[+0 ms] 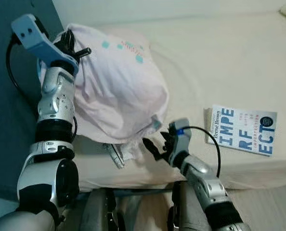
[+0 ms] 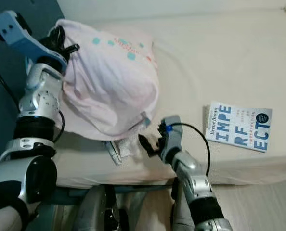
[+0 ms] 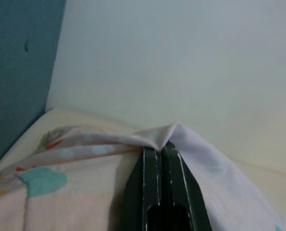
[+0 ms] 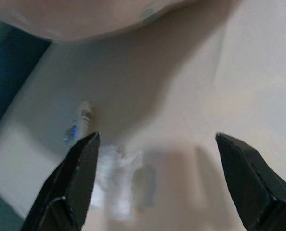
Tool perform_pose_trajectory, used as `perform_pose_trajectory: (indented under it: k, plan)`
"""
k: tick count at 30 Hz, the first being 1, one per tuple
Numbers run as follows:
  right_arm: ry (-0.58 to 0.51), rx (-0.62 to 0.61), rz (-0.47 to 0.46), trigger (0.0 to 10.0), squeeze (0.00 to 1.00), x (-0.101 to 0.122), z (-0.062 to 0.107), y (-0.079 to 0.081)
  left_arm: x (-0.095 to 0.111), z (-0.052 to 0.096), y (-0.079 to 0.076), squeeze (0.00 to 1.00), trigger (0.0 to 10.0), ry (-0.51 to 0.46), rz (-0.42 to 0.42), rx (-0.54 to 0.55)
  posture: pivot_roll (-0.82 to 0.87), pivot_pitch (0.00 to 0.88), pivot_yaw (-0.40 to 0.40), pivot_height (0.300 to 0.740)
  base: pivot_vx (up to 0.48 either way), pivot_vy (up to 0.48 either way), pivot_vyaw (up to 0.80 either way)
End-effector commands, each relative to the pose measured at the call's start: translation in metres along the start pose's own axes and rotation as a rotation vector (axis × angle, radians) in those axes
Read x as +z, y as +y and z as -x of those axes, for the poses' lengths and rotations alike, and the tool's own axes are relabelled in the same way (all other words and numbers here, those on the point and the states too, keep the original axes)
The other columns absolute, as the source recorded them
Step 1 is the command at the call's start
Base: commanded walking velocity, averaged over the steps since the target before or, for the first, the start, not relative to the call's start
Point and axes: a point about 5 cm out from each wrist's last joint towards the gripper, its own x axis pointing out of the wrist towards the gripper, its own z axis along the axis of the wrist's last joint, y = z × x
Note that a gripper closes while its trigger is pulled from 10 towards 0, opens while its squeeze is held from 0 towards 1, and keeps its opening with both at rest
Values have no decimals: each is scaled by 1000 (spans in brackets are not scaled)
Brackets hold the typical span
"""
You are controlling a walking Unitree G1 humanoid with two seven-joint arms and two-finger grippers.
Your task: Clean up the room
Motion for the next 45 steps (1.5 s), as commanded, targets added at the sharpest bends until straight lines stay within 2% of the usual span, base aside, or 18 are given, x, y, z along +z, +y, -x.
perform_pose_trajectory:
  k: [1,3,7,8,10,11,13,16,22,24,29,30,37,40,45]
  plan:
    - [103,-13,17,10000,0,-21,-4,6,8,2,-1,0,0,-16,-13,-8,32,457,50,591,0,0,0]
    - [111,-9,6,10000,0,-21,-9,10,9,3,-2,0,0,-16,-16,-14,44,472,47,591,0,0,0]
    - [126,59,-88,10000,0,-20,-26,34,15,9,-6,0,0,-7,-24,-26,68,504,47,591,0,0,0]
    - [126,59,-88,10000,0,-20,-26,34,15,9,-6,0,0,-7,-24,-26,68,504,47,591,0,0,0]
    - [128,104,-130,10000,0,-19,-33,46,18,10,-6,0,0,2,-29,-28,75,512,46,591,0,0,0]
    - [122,141,-185,10000,0,-16,-40,59,20,12,-8,0,0,10,-32,-30,80,519,47,591,0,0,0]
    - [122,147,-193,10000,0,-15,-43,63,22,13,-9,0,0,12,-32,-30,81,522,47,591,0,0,0]
    - [123,143,-192,10000,0,-13,-48,69,24,14,-13,0,0,14,-34,-41,86,528,42,591,0,0,0]
    - [172,130,-169,10000,0,-15,-52,72,26,16,-16,0,0,15,-32,-48,87,532,36,591,0,0,0]
    - [243,169,-141,10000,0,-21,-53,81,26,18,-17,0,0,19,-31,-48,91,537,29,591,0,0,0]
    - [310,204,-82,10000,0,-29,-54,88,27,22,-19,0,0,25,-29,-47,95,538,24,591,0,0,0]
    - [308,212,-67,0,0,-28,-55,89,28,23,-19,0,0,27,-28,-44,97,539,22,591,0,0,0]
    - [333,320,19,0,0,-29,-57,102,30,27,-18,0,0,34,-28,-33,105,538,16,591,0,0,0]
    - [366,318,51,0,0,-33,-56,101,30,27,-18,0,0,35,-29,-32,106,539,15,591,0,0,0]
    - [433,267,133,0,0,-43,-52,89,32,29,-17,0,0,38,-30,-27,102,534,8,591,0,0,0]
